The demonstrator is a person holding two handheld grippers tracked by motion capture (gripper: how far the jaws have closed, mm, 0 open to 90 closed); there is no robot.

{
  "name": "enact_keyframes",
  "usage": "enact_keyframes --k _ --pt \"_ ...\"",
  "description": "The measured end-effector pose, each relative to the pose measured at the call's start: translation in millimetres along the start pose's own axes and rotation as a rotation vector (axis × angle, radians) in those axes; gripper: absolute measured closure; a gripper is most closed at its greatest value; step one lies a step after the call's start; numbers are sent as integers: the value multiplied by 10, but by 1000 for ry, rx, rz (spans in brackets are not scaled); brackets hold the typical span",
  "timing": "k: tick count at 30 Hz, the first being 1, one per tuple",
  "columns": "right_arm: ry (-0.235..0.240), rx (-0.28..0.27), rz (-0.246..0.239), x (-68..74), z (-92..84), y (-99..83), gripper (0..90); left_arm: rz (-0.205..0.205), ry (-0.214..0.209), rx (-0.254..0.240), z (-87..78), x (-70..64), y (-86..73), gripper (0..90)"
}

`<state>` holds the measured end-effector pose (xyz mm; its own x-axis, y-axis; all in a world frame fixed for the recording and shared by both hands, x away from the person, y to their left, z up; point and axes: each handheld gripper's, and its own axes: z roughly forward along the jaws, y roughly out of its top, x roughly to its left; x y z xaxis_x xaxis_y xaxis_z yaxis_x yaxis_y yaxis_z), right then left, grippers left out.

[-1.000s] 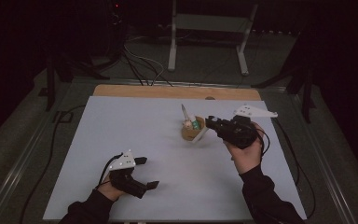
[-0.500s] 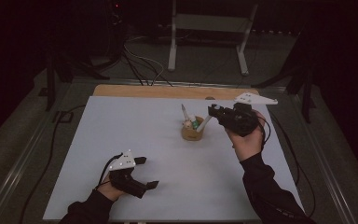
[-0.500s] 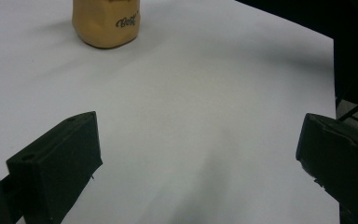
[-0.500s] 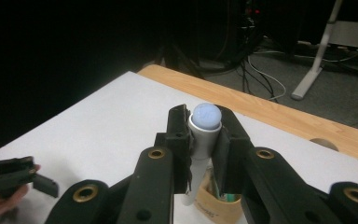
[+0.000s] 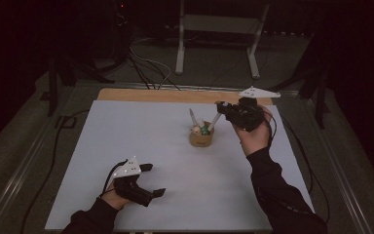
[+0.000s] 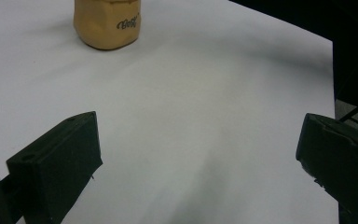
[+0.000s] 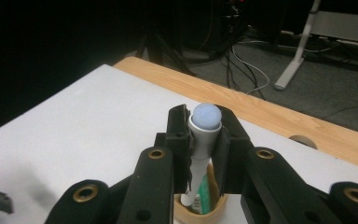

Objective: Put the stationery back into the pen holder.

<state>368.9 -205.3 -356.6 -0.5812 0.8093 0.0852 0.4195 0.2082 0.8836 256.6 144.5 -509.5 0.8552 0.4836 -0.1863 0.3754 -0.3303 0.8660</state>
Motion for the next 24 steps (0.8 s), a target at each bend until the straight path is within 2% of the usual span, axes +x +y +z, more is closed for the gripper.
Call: enact_keyframes --k 11,24 --pt "-43 37 -20 -62 211 -6 785 1 -2 -1 1 3 -5 6" --pt "-68 80 -36 -92 451 -51 785 4 -3 -7 -13 11 -1 6"
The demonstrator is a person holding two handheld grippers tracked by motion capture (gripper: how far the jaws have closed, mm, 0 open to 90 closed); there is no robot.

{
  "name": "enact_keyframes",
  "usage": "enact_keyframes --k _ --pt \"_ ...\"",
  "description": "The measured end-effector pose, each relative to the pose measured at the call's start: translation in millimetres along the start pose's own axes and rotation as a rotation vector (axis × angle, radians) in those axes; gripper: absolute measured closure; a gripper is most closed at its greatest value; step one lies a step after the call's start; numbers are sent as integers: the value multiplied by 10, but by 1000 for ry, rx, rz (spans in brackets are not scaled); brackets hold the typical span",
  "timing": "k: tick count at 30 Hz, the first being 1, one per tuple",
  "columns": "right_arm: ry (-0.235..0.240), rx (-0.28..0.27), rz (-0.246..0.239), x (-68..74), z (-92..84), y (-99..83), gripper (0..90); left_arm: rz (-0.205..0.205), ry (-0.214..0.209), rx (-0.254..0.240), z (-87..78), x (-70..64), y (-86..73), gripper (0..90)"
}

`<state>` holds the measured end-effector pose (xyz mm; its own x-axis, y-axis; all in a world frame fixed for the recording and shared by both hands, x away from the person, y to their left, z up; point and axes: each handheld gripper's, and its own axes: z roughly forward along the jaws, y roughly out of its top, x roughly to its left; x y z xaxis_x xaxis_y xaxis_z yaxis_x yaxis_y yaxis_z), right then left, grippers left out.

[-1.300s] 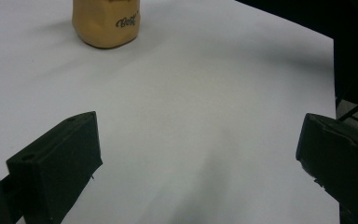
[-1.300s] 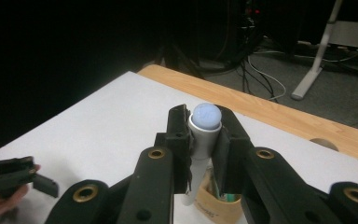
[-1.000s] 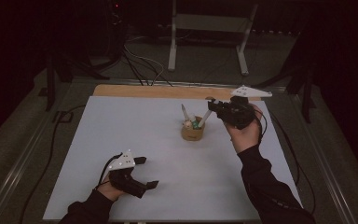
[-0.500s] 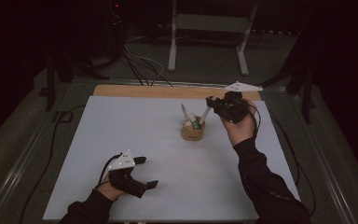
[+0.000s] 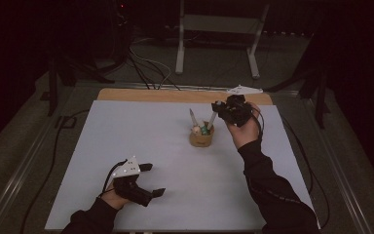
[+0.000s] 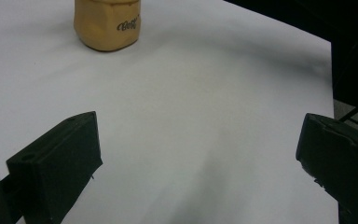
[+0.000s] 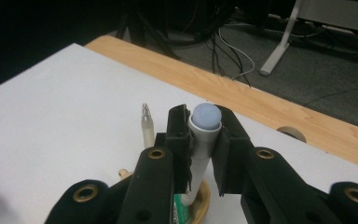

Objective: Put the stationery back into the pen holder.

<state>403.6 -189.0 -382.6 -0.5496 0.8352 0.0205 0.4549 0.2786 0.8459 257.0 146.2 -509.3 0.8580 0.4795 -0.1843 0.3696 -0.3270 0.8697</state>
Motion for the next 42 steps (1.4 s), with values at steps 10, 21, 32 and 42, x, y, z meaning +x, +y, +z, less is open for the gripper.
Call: enact_keyframes --k 10,21,32,42 --pt "-20 45 -14 1 180 -56 784 -3 4 1 -4 10 -3 6" --pt "-16 101 -4 -23 324 -120 785 -4 1 1 -1 8 -5 6" --pt "-6 148 3 -33 462 -208 784 -6 -2 -1 -1 15 -9 6" --pt "26 112 38 -72 450 -205 564 -5 0 0 -1 14 -8 6"
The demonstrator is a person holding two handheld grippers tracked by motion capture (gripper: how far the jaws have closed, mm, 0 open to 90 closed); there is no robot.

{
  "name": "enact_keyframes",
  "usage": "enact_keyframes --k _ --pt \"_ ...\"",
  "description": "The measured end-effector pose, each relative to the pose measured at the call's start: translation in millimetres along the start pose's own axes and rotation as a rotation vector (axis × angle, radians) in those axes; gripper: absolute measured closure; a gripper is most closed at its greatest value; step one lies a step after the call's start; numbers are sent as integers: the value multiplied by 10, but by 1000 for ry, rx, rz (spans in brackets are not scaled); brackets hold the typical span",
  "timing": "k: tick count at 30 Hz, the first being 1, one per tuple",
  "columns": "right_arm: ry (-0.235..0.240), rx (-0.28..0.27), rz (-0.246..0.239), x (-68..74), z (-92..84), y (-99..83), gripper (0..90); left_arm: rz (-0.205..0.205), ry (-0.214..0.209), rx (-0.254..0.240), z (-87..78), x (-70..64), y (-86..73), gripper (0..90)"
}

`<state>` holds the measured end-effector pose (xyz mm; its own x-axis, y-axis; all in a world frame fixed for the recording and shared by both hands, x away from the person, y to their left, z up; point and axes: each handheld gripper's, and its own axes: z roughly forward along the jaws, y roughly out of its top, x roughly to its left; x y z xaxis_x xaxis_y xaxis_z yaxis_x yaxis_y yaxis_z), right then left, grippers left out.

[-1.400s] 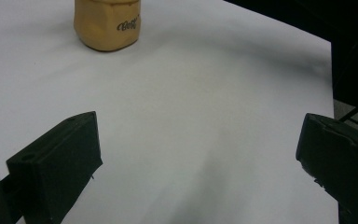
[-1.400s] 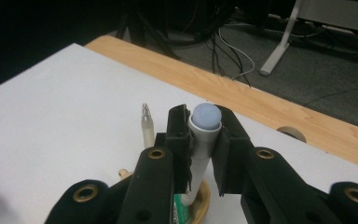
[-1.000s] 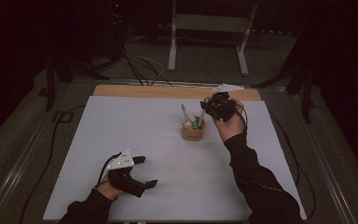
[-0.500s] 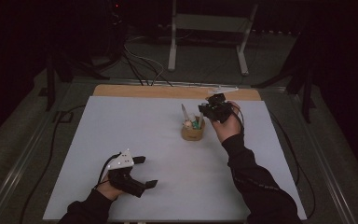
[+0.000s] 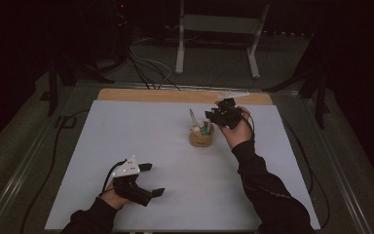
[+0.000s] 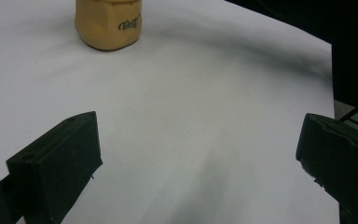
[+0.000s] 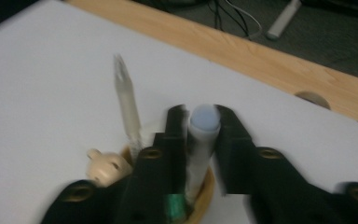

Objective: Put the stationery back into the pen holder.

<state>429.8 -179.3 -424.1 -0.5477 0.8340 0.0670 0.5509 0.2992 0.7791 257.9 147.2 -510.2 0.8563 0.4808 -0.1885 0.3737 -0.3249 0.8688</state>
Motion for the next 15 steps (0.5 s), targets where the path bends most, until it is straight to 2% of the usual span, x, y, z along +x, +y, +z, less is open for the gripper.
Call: enact_keyframes --k 5,6,8,11,13,15 --pt "10 -92 36 -20 -142 68 295 1 -1 -3 -3 -2 3 6" --pt "19 -104 49 -25 -172 77 230 2 -1 -2 -4 -4 4 6" --pt "68 -127 54 -44 -239 70 122 0 -2 -3 -6 -3 3 6" --pt "89 -140 64 -59 -325 51 80 0 -1 -4 -8 0 4 6" --pt "128 -141 64 -68 -374 28 25 0 -1 -5 -7 -3 5 6" --pt "128 -143 59 -67 -419 -8 23 1 0 -5 -7 -4 6 6"
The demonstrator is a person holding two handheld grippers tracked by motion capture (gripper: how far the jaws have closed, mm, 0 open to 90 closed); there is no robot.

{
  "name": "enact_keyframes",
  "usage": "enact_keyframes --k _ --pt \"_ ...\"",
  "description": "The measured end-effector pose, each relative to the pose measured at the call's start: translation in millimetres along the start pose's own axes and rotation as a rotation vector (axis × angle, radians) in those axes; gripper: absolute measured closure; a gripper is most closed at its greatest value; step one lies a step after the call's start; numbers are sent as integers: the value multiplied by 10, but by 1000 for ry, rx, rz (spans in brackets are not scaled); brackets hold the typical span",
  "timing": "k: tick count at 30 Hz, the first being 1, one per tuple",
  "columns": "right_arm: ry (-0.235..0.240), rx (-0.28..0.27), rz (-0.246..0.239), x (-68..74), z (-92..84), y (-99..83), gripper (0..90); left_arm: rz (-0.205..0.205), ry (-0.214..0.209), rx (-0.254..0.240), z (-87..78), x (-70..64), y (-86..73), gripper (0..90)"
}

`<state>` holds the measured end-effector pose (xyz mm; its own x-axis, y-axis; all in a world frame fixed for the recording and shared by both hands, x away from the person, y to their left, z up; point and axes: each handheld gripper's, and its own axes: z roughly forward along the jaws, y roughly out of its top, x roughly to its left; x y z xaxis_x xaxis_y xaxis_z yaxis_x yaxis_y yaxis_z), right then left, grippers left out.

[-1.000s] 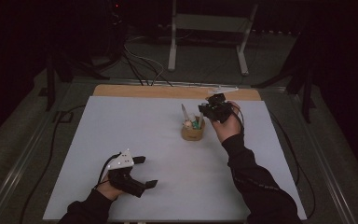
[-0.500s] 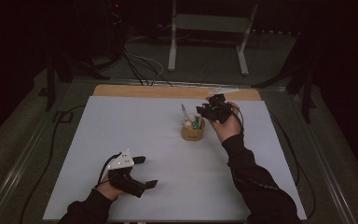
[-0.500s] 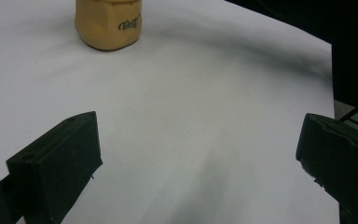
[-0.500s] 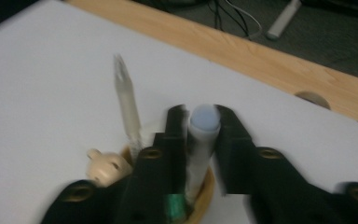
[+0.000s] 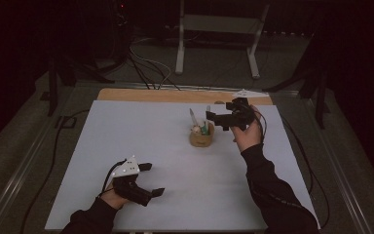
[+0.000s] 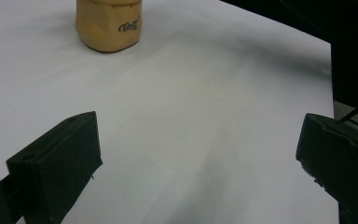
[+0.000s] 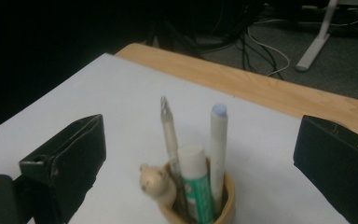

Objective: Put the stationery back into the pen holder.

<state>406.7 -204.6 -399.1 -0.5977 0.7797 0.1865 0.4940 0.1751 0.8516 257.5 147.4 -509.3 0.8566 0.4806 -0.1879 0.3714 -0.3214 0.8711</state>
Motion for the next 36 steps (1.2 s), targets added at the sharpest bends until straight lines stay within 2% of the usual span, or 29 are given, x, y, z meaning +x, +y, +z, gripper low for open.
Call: enact_keyframes --k 6,11,16,18,25,28,32,35,36 --pt "10 -1 -7 22 -95 -97 16 1 0 -3 -1 -4 5 6" --pt "40 -1 -14 77 -182 -238 16 5 -4 -4 -2 -2 12 6" --pt "61 -28 -8 106 -246 -355 16 6 -3 -9 -10 -3 27 6" --pt "86 -38 4 110 -298 -450 16 10 -4 -15 -14 2 41 6" --pt "111 -35 1 78 -404 -701 16 9 -2 -18 -14 30 55 6" --pt "112 -21 -10 73 -421 -777 15 8 -3 -21 -16 35 61 6" --pt "150 -16 -14 73 -464 -964 0 12 -3 -24 -25 37 62 6" --pt "155 -6 -28 84 -478 -1040 0 13 -6 -27 -31 36 58 6" --pt "158 -8 -41 96 -496 -1125 0 18 -7 -25 -38 36 54 6"
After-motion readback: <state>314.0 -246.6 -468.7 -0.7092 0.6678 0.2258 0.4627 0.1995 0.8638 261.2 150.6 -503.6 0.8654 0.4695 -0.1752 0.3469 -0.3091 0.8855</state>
